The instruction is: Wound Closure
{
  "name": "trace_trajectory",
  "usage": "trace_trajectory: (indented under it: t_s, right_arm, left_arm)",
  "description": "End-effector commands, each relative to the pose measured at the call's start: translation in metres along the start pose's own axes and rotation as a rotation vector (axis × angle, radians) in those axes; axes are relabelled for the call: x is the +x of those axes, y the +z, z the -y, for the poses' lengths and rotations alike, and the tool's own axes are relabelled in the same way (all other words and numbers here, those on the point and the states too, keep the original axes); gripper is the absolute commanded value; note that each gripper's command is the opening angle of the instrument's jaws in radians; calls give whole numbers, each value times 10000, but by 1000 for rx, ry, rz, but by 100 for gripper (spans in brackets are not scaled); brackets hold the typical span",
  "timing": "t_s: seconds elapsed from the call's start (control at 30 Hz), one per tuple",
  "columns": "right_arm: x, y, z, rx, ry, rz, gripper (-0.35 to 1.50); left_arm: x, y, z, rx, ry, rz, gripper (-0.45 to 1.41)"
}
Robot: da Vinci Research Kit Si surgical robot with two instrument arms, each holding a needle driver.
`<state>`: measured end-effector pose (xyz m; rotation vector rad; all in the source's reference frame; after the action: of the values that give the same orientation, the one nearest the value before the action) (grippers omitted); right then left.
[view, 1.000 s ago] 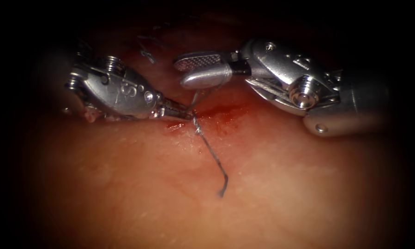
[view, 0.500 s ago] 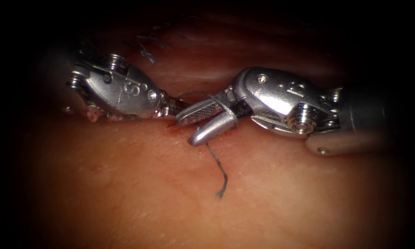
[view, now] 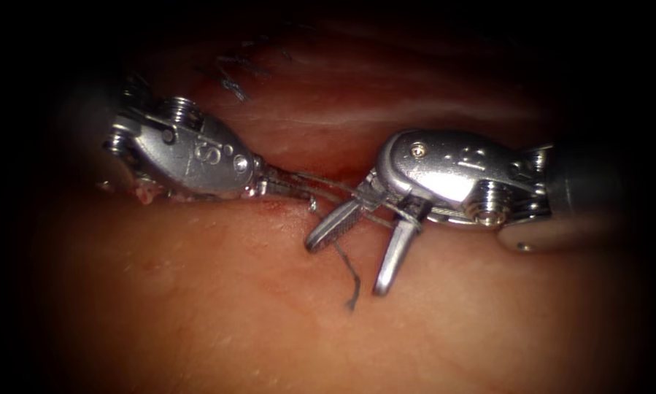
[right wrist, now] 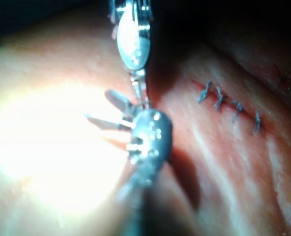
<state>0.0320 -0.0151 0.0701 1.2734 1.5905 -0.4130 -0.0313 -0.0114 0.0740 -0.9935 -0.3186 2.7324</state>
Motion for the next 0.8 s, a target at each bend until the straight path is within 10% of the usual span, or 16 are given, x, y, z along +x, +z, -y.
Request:
trace_trajectory:
  t_s: [0.03,0.47,0.63,0.8]
  right_arm:
    - [-8,8,-4,11,4,11,64]
    - [-42,24,-4,34,44,144,49]
    - [-44,25,-6,119,51,216,-35]
    - [-35,21,-16,94,42,227,-35]
  left_arm:
    - [0,7,-4,-2,1,-1,-45]
    - [-7,-3,-12,-12,12,2,-45]
    - [-11,-9,-15,-10,16,3,-45]
    - [-11,-14,-23,-14,19,4,-45]
